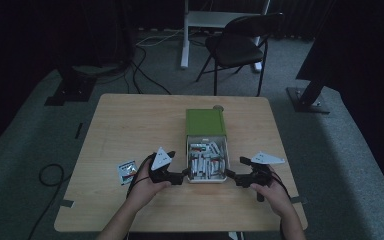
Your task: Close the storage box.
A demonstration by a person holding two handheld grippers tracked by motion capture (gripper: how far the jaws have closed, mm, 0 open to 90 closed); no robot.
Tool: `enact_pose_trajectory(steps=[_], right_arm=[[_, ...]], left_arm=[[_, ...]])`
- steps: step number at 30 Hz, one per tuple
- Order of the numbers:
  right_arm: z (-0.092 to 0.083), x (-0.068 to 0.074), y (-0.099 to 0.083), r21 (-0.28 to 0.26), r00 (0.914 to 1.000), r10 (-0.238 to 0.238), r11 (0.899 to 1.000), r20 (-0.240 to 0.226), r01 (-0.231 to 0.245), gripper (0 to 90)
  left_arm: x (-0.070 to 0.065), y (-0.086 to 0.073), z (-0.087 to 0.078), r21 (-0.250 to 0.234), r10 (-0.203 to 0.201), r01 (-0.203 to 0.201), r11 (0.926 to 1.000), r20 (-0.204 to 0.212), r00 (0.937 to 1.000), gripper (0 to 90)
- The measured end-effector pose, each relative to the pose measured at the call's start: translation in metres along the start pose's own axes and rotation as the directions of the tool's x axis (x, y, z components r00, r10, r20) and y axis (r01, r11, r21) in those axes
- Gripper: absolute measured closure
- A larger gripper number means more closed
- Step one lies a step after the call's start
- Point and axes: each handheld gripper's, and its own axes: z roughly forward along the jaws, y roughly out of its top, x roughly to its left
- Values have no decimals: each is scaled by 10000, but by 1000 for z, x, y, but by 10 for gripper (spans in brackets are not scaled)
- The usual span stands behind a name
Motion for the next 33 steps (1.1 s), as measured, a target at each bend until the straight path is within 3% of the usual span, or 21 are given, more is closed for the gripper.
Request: enact_pose_trajectory(steps=[10, 22, 28, 33], right_arm=[[3, -1, 3, 34, 10000, 20, 10000, 79, -20, 126], [7, -2, 7, 97, 9997, -52, 9999, 252, 50, 126], [8, -2, 8, 113, 9995, -84, 9999, 294, 81, 126], [10, -4, 9, 108, 9994, -31, 9999, 335, 28, 126]], left_arm=[[5, 0, 3, 14, -274, 274, 9996, 38, 9996, 151], [10, 2, 6, 16, -415, 415, 9991, -90, 9991, 151], [12, 3, 7, 40, -255, 255, 9997, -149, 9996, 152], [15, 2, 9, -31, -449, 449, 9990, -148, 9989, 151]])
